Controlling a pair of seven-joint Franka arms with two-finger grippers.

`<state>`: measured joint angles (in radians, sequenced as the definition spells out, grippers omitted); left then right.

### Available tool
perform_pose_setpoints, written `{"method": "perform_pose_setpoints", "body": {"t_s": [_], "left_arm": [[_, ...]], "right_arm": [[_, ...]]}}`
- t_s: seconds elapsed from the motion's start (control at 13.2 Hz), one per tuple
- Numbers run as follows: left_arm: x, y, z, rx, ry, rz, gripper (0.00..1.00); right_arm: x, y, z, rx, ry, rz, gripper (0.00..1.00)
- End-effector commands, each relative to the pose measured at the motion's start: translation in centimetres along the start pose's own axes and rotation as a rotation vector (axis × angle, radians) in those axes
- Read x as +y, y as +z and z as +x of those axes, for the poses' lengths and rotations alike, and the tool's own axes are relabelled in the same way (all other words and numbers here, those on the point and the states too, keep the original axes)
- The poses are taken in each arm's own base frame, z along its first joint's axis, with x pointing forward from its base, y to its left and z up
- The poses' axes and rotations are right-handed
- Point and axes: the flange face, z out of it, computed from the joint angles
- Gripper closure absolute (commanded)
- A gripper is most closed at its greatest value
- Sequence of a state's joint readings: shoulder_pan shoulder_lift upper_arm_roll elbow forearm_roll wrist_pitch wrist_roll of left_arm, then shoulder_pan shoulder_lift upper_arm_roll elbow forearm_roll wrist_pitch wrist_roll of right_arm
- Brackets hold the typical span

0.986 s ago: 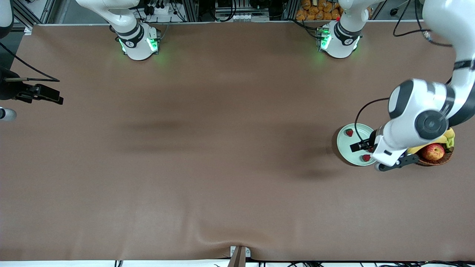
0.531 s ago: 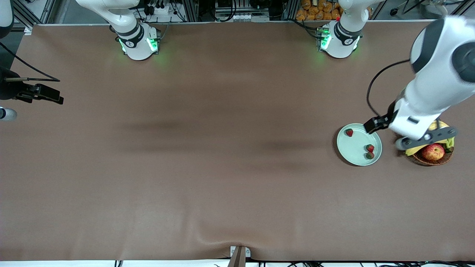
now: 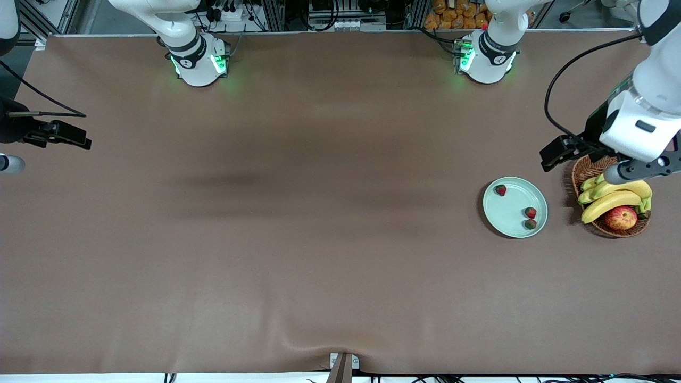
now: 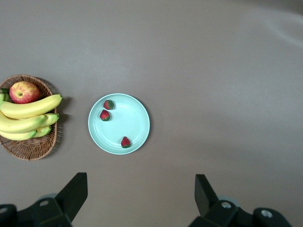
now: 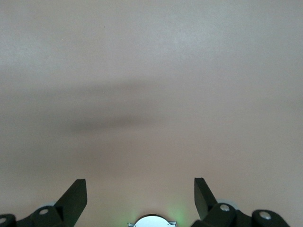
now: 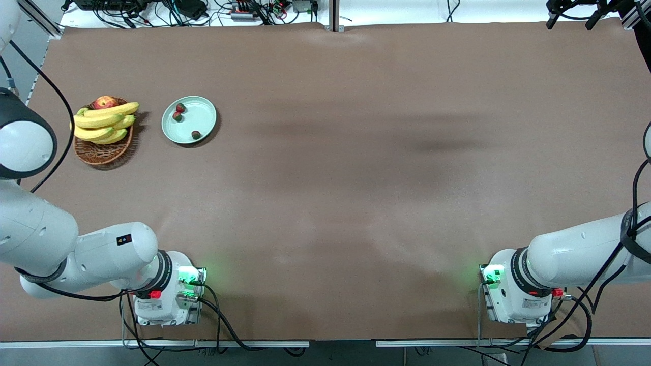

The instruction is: Collect all strawberries into plate

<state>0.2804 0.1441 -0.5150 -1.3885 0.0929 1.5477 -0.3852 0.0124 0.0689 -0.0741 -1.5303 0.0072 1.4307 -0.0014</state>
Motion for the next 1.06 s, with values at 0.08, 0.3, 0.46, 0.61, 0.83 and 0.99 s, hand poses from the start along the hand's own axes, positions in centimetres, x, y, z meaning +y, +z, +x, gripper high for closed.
{"method": "perform_pose_setpoints", "body": {"t_s": [0.08, 0.3, 0.46, 0.61, 0.83, 0.99], "left_arm": [[-3.9, -1.4, -1.6, -0.048, 0.022, -0.033, 0.00], [-7.5, -0.9, -3.2, -0.057, 0.033, -0.050, 0.00], [-8.0, -0.5, -5.6, -0.061, 0.040, -0.048, 0.00], [-7.8, -0.5, -6.8, -0.064, 0.049, -0.045, 0.00], [-6.8, -1.0, -7.0, -0.052, 0.071, -0.033, 0.00], [-6.5, -1.4, -6.7, -0.043, 0.073, -0.034, 0.00]], "right_arm": [[-0.2, -0.1, -0.2, -0.002, 0.002, -0.017, 0.00], [-0.2, -0.2, -0.1, 0.008, 0.003, -0.017, 0.00], [-0.2, -0.2, 0.0, 0.008, 0.009, -0.017, 0.00], [-1.0, -0.2, -0.1, 0.009, -0.005, -0.022, 0.00], [-1.3, -0.3, -0.3, 0.005, -0.016, -0.036, 0.00], [-1.2, -0.3, -0.3, 0.005, -0.003, -0.028, 0.00]]}}
